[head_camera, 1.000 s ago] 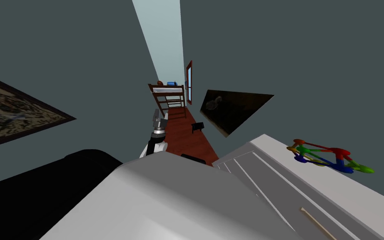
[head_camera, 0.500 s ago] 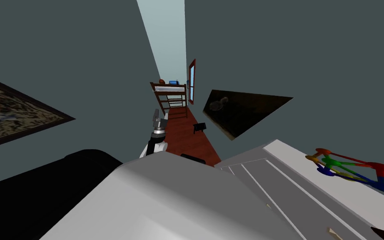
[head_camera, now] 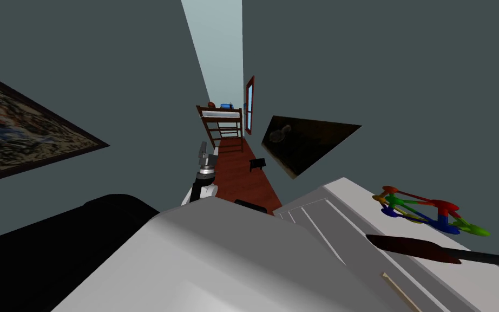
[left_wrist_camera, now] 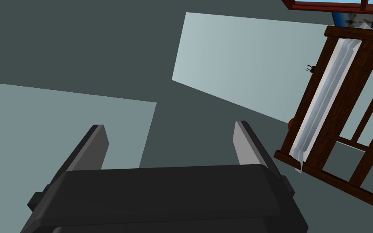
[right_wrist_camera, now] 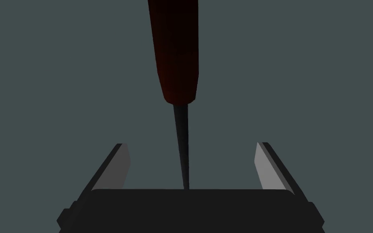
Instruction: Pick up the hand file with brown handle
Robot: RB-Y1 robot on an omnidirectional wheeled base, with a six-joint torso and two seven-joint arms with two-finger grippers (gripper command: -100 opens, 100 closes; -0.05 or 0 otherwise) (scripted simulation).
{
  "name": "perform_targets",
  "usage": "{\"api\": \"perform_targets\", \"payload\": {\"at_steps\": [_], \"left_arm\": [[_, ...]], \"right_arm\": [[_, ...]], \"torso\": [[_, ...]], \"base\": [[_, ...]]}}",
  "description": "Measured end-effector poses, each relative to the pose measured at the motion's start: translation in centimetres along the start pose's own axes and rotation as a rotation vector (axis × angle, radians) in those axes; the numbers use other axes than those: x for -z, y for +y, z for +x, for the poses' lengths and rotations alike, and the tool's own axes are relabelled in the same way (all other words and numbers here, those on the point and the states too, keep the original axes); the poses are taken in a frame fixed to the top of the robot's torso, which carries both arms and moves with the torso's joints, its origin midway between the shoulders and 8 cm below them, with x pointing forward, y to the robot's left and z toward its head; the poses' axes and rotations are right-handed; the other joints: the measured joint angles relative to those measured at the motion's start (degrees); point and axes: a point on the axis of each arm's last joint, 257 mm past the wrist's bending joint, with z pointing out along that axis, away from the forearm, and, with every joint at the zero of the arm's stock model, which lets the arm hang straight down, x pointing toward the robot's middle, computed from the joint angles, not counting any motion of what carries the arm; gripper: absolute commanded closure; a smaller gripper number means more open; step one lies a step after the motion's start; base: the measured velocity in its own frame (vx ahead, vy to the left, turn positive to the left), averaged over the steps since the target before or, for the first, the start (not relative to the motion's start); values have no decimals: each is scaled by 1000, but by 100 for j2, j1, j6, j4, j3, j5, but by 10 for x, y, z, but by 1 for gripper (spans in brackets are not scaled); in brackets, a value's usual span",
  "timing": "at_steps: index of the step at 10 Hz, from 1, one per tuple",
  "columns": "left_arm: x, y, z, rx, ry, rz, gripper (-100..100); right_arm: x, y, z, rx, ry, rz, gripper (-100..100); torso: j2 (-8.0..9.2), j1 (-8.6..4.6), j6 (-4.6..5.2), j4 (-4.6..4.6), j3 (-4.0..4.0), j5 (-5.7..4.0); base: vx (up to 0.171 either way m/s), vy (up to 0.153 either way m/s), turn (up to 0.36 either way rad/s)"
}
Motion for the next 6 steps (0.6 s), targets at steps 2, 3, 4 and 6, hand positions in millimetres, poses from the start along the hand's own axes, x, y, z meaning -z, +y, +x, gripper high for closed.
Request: {"api": "perform_targets", "payload": {"at_steps": [2, 3, 4, 6], "left_arm": [[0, 0, 0, 0, 0, 0, 0], [0, 0, 0, 0, 0, 0, 0], [0, 0, 0, 0, 0, 0, 0], [0, 0, 0, 0, 0, 0, 0]], "right_arm": [[-5, -2, -14, -7, -17, 11, 0], [-5, -2, -13, -6, -17, 10, -100], [-5, -2, -13, -6, -17, 11, 100], [-5, -2, -13, -6, -17, 11, 100]], "torso": [[-14, 27, 0, -3, -8, 5], [-22, 46, 0, -5, -13, 10], [-25, 53, 0, -6, -15, 13], [-27, 57, 0, -7, -16, 14]], "base": [[-14, -38, 9], [-2, -5, 0], [0, 0, 0], [0, 0, 0]]}}
